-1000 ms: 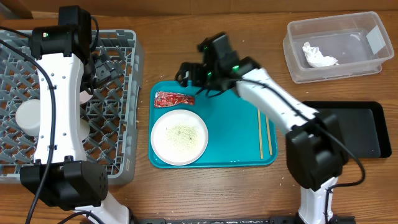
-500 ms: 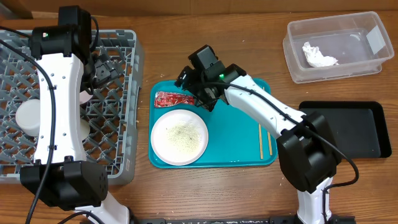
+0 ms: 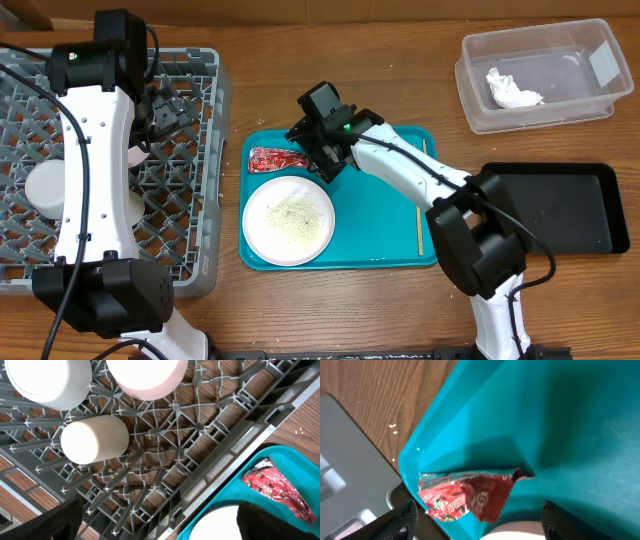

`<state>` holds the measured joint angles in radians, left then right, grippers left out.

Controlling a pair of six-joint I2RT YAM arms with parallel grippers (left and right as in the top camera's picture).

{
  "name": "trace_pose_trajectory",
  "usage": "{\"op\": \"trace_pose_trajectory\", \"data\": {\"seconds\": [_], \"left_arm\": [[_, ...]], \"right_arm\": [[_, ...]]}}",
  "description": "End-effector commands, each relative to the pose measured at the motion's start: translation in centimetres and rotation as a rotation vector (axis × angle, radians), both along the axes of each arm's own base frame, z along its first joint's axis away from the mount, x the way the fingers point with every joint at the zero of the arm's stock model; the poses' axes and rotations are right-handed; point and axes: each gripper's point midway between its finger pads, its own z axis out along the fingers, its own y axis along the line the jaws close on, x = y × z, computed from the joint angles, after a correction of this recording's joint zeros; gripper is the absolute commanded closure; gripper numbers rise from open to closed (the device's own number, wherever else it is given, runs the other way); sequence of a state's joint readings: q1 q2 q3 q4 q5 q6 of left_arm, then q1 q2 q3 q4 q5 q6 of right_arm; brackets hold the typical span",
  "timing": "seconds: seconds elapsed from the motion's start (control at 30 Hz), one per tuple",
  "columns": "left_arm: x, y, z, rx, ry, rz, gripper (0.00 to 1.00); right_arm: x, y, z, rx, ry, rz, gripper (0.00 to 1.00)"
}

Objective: Sort waste into correct bins and load items into the dishwasher
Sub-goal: 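Reach the right gripper back to the red wrapper on the tray, then close the right gripper on the red wrapper, then carry the red wrapper to the clear container and release it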

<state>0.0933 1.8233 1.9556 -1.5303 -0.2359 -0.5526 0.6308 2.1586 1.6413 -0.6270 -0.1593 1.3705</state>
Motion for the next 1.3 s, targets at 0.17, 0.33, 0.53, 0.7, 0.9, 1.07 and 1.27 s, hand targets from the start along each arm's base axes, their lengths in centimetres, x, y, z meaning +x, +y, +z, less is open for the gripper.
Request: {"op": "trace_pose_trajectory", "data": {"seconds": [0.17,0.33,0.53,0.7,0.9,1.07,1.27], "left_arm": [[-0.3,0.2,1.0,-0.001,-0.037,0.029,0.00],[-0.3,0.2,1.0,-0.001,-0.037,0.029,0.00],[-0.3,0.2,1.0,-0.001,-0.037,0.029,0.00],[-0.3,0.2,1.0,-0.001,-0.037,0.029,0.00],[-0.3,0.2,1.0,-0.001,-0.037,0.029,0.00],[-0.3,0.2,1.0,-0.001,-0.037,0.029,0.00],[-0.3,0.2,1.0,-0.001,-0.037,0.029,0.00]], "right_arm": [[-0.1,0.5,-0.5,0.006,0.002,-0.011,0.22],[0.6,0.2,-1.5,-0.020,-0.014,-0.031,0.30],[0.6,0.5,-3.2,-0.020,0.005,-0.025,0.36],[0.6,0.6,-3.2,-0.017,0.002,-0.016,0.63],[2.0,-0.5,-1.4,-0.011,-0.047,0.020,0.96],[6.7,-5.6,7.3,-0.013,-0.271,0.070,0.96],[11.3,-17.8,16.2,-0.093,-0.482,-0.082,0.96]]}}
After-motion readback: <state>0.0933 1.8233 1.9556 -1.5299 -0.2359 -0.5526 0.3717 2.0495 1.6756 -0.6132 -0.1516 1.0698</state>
